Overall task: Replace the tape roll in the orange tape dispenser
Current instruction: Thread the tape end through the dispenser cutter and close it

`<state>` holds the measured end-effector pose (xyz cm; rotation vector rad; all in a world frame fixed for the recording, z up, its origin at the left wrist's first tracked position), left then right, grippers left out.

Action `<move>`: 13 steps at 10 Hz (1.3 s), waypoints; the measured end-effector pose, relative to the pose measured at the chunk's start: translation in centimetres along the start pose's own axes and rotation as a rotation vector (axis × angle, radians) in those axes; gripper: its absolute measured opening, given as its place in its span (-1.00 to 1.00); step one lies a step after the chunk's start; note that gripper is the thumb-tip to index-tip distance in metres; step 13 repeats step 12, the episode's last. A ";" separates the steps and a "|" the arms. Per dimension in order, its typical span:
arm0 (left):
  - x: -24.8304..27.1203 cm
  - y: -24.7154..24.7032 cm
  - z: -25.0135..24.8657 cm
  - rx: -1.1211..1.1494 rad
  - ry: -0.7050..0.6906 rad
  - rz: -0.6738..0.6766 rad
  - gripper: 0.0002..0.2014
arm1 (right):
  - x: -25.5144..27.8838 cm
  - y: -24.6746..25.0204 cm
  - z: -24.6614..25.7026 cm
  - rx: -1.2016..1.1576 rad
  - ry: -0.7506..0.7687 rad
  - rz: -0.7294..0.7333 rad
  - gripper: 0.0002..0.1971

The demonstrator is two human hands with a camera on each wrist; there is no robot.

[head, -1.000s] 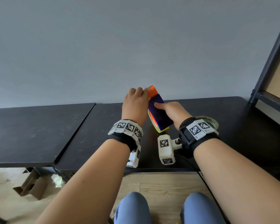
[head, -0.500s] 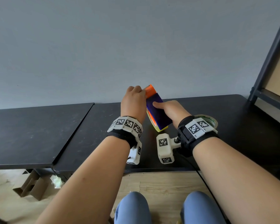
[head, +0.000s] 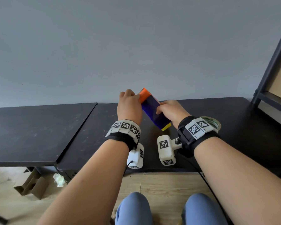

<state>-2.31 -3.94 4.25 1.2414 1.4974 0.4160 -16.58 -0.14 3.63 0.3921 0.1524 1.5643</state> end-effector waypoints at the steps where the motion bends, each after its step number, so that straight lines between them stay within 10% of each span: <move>1: 0.2 -0.9 1.3 0.079 0.100 0.138 -0.73 | -0.3 -0.2 -0.2 0.141 0.035 -0.023 -0.67; 6: 2.6 -5.2 3.0 0.185 0.436 0.664 -0.64 | -4.7 -1.9 -1.8 0.725 -0.049 0.008 -0.77; 13: 3.2 -6.0 5.5 0.068 0.518 0.690 -0.75 | -2.8 -1.9 -1.3 0.837 -0.071 -0.049 -0.52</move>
Point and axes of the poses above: each hand's wrist, its own x-axis away from the middle knuckle, its own y-axis out of the back of the hand, z = x × y, the point moved 3 cm from there along -x, towards the middle knuckle, and after that the axes turned 11 degrees about z, right-handed, at the moved point
